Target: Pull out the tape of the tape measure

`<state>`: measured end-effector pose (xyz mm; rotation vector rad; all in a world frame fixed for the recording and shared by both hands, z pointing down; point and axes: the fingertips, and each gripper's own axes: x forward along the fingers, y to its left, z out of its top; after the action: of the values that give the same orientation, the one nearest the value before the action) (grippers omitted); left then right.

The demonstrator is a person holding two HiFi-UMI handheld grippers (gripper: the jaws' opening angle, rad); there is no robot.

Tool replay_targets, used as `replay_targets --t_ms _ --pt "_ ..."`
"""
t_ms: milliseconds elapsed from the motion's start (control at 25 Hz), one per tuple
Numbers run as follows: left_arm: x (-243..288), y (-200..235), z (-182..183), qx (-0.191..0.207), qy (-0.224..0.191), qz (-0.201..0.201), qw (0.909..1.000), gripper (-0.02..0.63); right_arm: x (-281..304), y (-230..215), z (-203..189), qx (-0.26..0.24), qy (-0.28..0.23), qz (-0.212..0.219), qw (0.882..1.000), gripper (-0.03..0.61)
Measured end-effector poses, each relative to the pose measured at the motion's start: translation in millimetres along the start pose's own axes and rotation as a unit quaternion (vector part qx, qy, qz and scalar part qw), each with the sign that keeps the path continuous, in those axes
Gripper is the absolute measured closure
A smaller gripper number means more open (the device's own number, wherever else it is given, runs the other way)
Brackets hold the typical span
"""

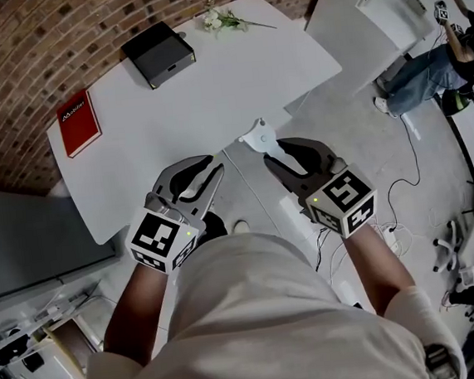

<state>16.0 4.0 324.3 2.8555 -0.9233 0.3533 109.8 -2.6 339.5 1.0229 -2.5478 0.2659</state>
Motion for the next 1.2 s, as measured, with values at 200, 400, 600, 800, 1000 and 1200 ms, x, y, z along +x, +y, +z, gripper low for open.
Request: replay_targets --t_ms 200,400,600,800,1000,1200 --pt "8.1 -6.6 10.6 0.03 -0.002 -0.009 0.9995 0.54 -3.6 6.7 0.5 -0.001 0.001 0.007 1.0 0.443" --pt "17.9 -13.3 17.9 0.049 0.0 -0.021 0.9986 0.529 -6.0 11.4 -0.8 -0.002 0.002 0.017 1.0 0.443" --pt "24.0 -17.6 19.1 0.062 0.006 -0.029 0.9976 0.526 -6.6 14.1 -1.7 -0.001 -0.001 0.022 1.0 0.443" --pt "29.2 -20.5 21.9 0.071 0.008 -0.036 0.9968 0.526 -8.1 15.6 -3.3 -0.005 0.001 0.032 0.999 0.443" --pt "33.5 -23.0 21.0 0.073 0.013 -0.039 0.9965 0.528 -6.9 16.4 -6.9 0.001 0.007 0.037 0.999 0.443" --pt "37.0 -22.4 18.0 0.075 0.015 -0.037 0.9964 0.569 -5.3 13.6 -10.3 0.008 0.013 0.038 0.999 0.443"
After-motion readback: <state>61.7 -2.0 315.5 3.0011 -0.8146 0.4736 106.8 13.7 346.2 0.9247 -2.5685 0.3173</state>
